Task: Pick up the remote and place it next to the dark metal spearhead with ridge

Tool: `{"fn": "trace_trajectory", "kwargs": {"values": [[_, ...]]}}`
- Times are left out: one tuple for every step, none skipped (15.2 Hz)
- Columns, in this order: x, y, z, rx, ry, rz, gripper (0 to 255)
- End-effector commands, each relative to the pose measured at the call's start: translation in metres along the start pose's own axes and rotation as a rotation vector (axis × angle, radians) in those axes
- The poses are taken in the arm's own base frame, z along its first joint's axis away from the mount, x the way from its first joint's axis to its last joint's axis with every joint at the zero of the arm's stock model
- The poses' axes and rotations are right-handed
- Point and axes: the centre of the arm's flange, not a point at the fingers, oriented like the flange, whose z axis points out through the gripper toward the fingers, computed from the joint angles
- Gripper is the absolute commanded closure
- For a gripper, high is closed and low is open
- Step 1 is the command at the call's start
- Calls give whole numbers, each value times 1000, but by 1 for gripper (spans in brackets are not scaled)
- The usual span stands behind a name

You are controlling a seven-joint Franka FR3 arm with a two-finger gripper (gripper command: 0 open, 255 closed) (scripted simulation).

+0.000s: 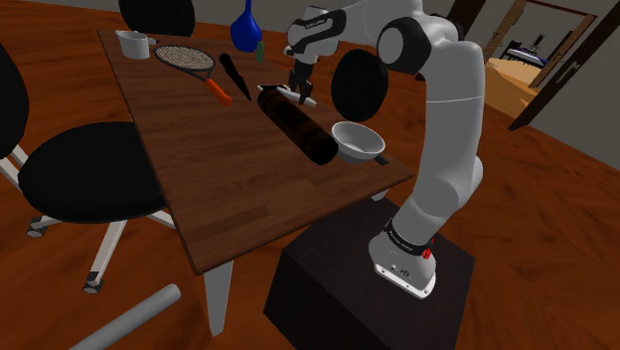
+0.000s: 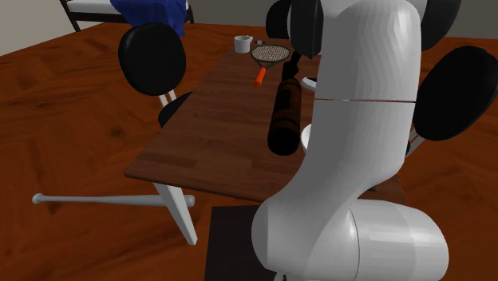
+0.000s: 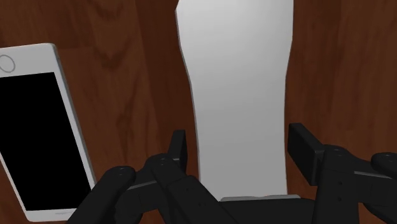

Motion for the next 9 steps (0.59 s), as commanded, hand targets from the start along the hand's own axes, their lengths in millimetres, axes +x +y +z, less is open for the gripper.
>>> {"fn": "trace_trajectory", "kwargs": {"values": [[0, -2, 11, 11, 0, -1, 255], [0, -2, 11, 11, 0, -1, 255], [0, -2, 11, 11, 0, -1, 255], [0, -2, 11, 11, 0, -1, 255], [0, -2, 11, 11, 0, -1, 255], [0, -2, 11, 11, 0, -1, 255], [0, -2, 11, 11, 0, -1, 255], [0, -2, 11, 11, 0, -1, 255], [-1, -3, 12, 11, 0, -1, 0]]}}
